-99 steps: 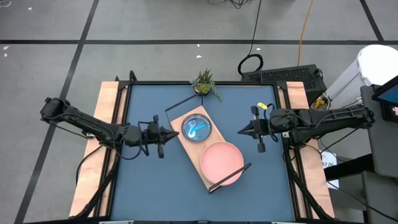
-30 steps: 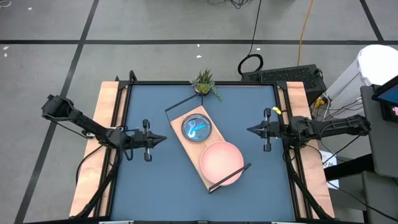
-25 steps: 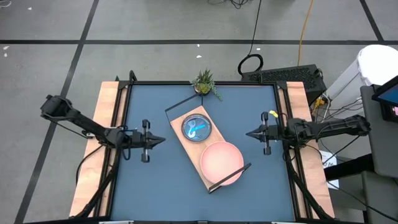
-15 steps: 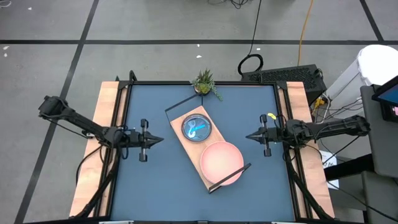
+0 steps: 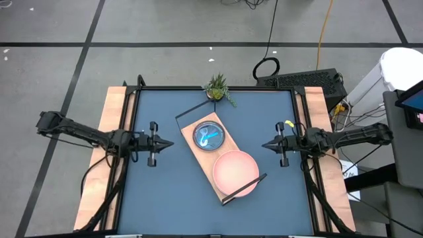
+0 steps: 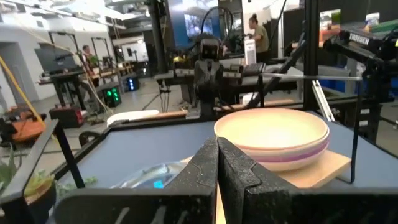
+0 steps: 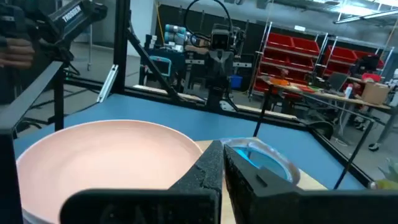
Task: Place and stack plates onto a shelf
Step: Return to Home Position
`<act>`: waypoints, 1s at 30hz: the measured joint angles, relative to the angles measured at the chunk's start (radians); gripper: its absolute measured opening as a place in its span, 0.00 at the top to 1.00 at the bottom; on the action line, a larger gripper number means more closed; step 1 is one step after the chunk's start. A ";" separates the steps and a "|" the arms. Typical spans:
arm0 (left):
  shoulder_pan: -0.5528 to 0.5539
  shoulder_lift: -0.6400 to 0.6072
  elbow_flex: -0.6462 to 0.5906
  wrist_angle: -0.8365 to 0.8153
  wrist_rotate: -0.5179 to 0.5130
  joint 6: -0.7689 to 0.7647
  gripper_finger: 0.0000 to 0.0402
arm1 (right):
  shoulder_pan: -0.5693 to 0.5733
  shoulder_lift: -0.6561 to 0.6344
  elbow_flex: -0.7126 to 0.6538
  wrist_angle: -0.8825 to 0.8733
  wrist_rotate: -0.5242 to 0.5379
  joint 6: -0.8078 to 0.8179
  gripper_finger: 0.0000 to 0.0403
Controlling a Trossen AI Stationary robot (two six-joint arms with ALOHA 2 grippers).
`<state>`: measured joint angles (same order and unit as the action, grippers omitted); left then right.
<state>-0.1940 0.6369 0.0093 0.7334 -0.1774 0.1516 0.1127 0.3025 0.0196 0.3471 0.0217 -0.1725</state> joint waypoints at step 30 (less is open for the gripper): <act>0.198 -0.342 0.000 -0.424 0.213 -0.082 0.99 | 0.000 -0.109 -0.004 -0.237 0.003 0.093 1.00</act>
<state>0.0043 0.2948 0.0097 0.3093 0.0353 0.0698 0.1127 0.1934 0.0154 0.1101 0.0242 -0.0794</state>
